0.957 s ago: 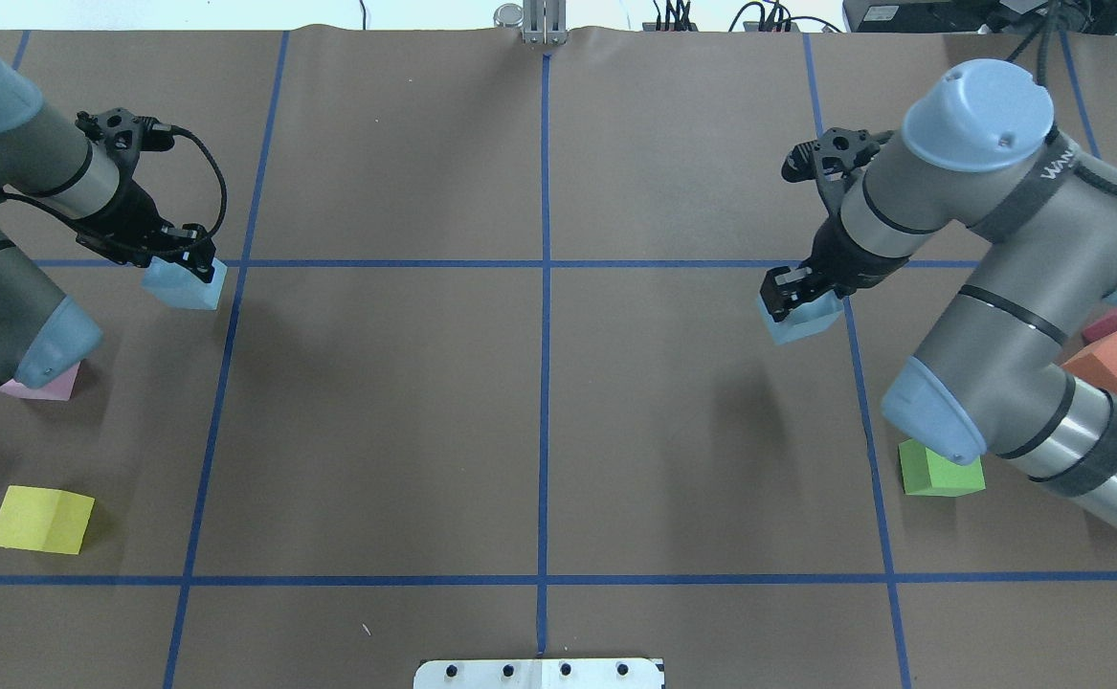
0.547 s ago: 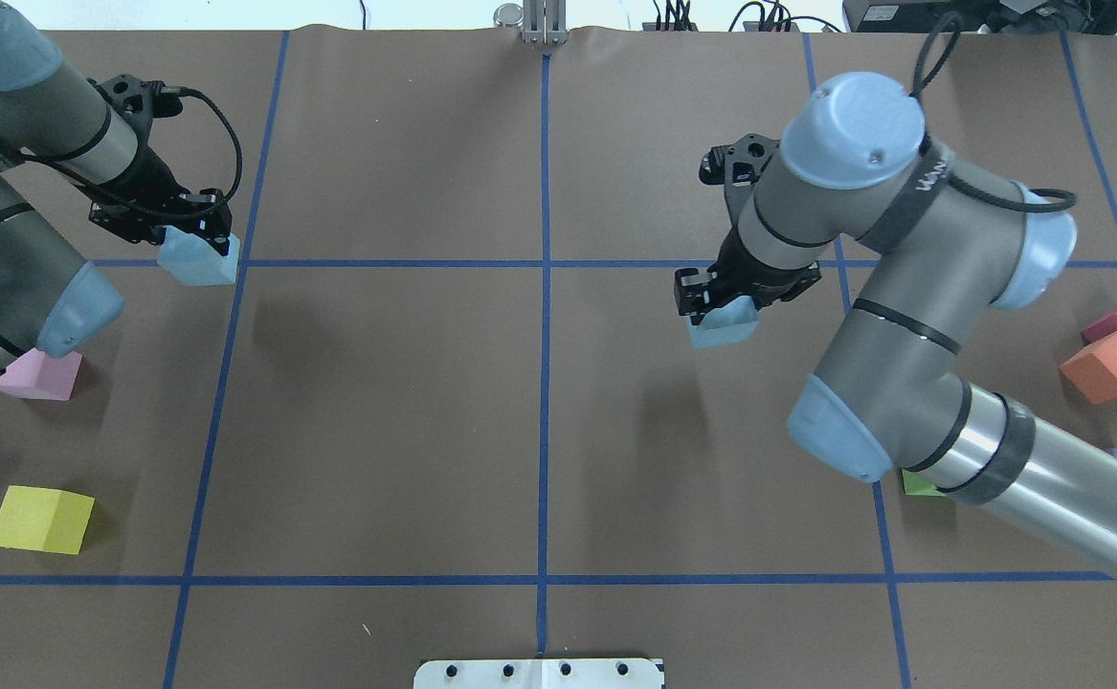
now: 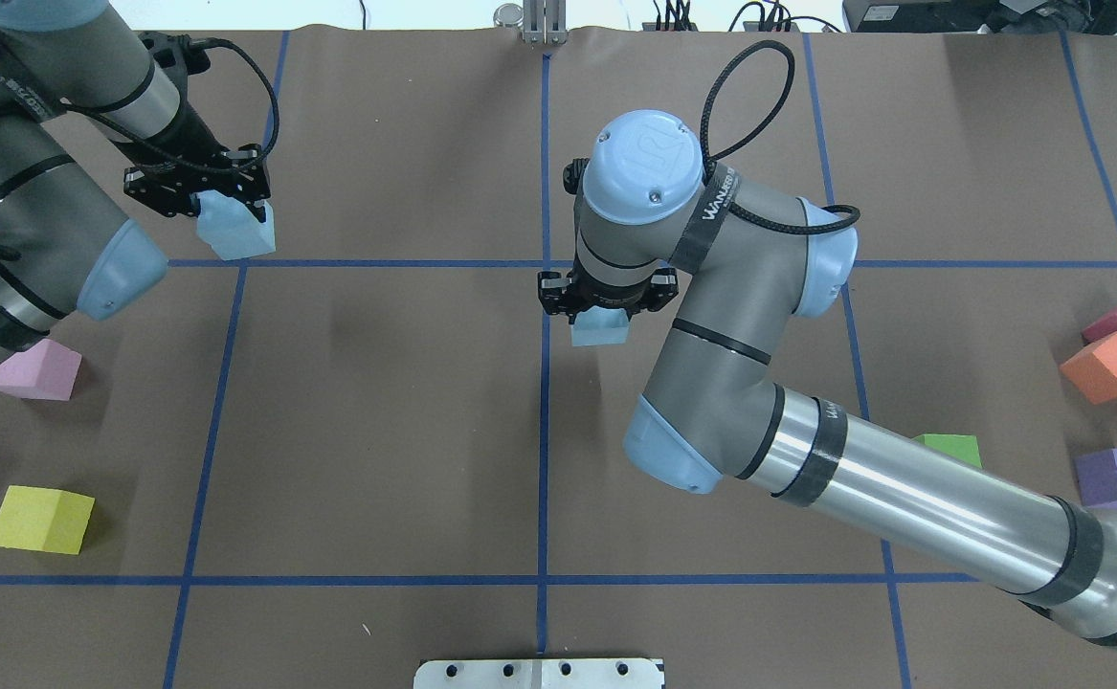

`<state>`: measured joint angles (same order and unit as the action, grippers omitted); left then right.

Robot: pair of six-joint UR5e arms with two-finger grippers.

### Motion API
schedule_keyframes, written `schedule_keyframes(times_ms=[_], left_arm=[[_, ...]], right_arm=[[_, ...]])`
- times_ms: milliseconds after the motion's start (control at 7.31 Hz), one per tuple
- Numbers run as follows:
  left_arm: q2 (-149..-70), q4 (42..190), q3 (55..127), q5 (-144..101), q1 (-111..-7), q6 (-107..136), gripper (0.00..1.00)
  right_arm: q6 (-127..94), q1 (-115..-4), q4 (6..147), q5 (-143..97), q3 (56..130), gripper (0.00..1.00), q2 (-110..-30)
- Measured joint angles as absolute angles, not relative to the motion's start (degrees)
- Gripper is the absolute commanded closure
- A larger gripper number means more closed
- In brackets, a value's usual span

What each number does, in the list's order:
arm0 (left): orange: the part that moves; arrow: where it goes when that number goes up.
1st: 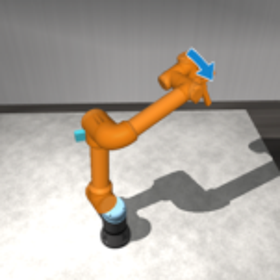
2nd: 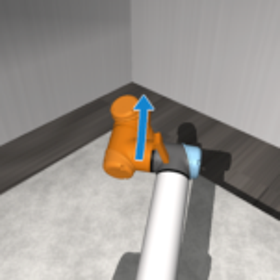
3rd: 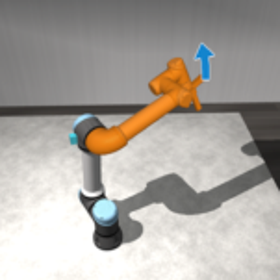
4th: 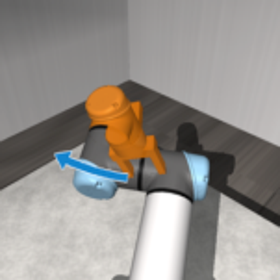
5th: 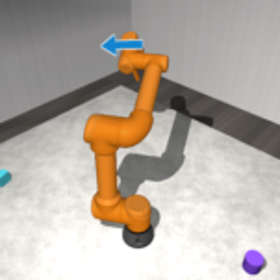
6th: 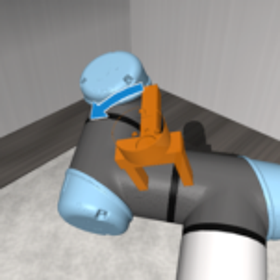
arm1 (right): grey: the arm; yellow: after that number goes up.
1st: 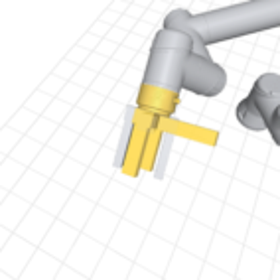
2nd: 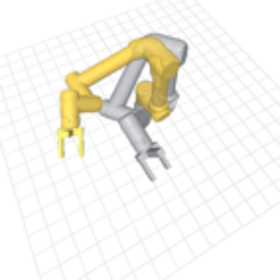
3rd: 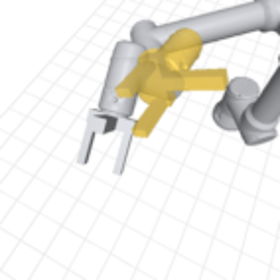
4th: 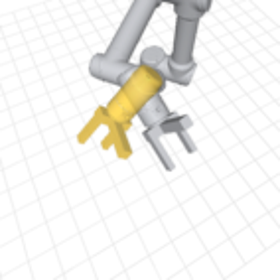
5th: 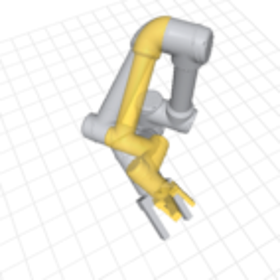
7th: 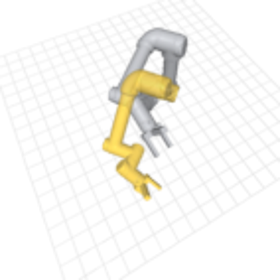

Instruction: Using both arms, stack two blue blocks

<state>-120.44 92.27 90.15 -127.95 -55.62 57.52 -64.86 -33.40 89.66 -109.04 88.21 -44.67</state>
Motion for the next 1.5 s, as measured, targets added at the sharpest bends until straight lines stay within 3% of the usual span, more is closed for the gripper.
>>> schedule_keyframes(times_ms=[274, 547, 821, 1504], left_arm=[[-121.18, 91.41, 90.30, -127.97, -55.55, 58.44, 0.48], [-121.46, 91.25, 90.60, -127.97, -55.55, 59.11, 0.48], [-121.49, 91.23, 90.91, -127.97, -55.55, 59.25, 0.48], [-125.79, 90.91, 90.68, -127.87, -53.75, 66.29, 0.48]], right_arm=[[-67.68, -32.18, 83.55, -107.27, 80.36, 0.36, -40.83], [-67.83, -31.03, 82.71, -106.57, 78.02, 0.34, -39.72], [-67.75, -30.30, 82.81, -106.53, 77.65, 0.00, -39.82], [-67.67, -33.41, 82.90, -109.14, 79.62, 0.00, -40.04]])
